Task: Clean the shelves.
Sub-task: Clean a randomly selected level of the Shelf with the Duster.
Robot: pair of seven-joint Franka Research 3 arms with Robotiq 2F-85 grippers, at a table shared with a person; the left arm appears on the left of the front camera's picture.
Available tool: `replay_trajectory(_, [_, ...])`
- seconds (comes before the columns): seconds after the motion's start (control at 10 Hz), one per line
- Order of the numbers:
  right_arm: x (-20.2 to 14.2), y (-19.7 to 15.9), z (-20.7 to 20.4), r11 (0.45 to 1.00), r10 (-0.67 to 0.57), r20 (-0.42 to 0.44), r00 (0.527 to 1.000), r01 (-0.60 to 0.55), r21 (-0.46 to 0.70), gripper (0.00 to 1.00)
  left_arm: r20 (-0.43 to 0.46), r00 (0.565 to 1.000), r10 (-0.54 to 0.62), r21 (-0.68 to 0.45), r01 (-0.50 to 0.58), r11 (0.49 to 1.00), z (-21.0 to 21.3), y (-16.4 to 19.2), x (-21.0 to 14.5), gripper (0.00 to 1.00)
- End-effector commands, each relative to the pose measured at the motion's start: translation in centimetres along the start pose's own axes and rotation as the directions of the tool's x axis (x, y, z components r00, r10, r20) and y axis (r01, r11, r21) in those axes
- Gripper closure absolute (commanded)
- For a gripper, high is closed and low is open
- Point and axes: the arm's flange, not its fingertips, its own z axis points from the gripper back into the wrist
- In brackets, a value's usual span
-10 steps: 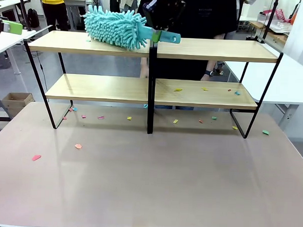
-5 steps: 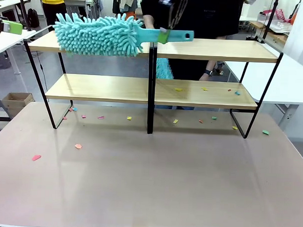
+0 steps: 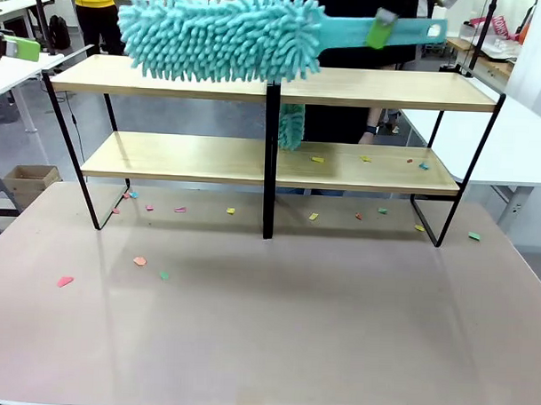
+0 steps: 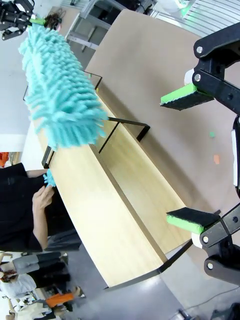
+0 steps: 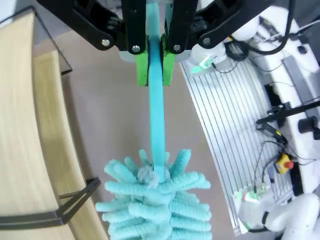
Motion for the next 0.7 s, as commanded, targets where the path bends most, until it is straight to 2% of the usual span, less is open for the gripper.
replay_trajectory(0.0, [-3.4, 0.8, -1.7, 0.999, -0.045, 0.083, 0.996, 0.043, 0.02, 0.88, 0.004, 1.0, 0.004, -0.006, -0.004, 1.0, -0.2, 0.1, -0.1, 0.0])
replay_trajectory(0.2, [-7.2, 2.7, -0.8, 0.989, -0.141, 0.148, 0.979, 0.134, 0.054, 0.88, 0.004, 1.0, 0.004, -0.006, -0.004, 1.0, -0.2, 0.1, -0.1, 0.0])
replay_trajectory(0.4, [-12.9, 6.2, 1.3, 0.972, -0.235, 0.2, 0.951, 0.226, 0.068, 0.88, 0.004, 1.0, 0.004, -0.006, -0.004, 1.0, -0.2, 0.1, -0.1, 0.0])
replay_trajectory(0.5, [-17.2, 8.5, 2.8, 0.963, -0.27, 0.236, 0.933, 0.263, 0.063, 0.88, 0.004, 1.0, 0.004, -0.006, -0.004, 1.0, -0.2, 0.1, -0.1, 0.0])
replay_trajectory(0.6, [-22.2, 10.7, 4.2, 0.93, -0.364, 0.271, 0.891, 0.366, 0.047, 0.88, 0.004, 1.0, 0.004, -0.006, -0.004, 1.0, -0.2, 0.1, -0.1, 0.0])
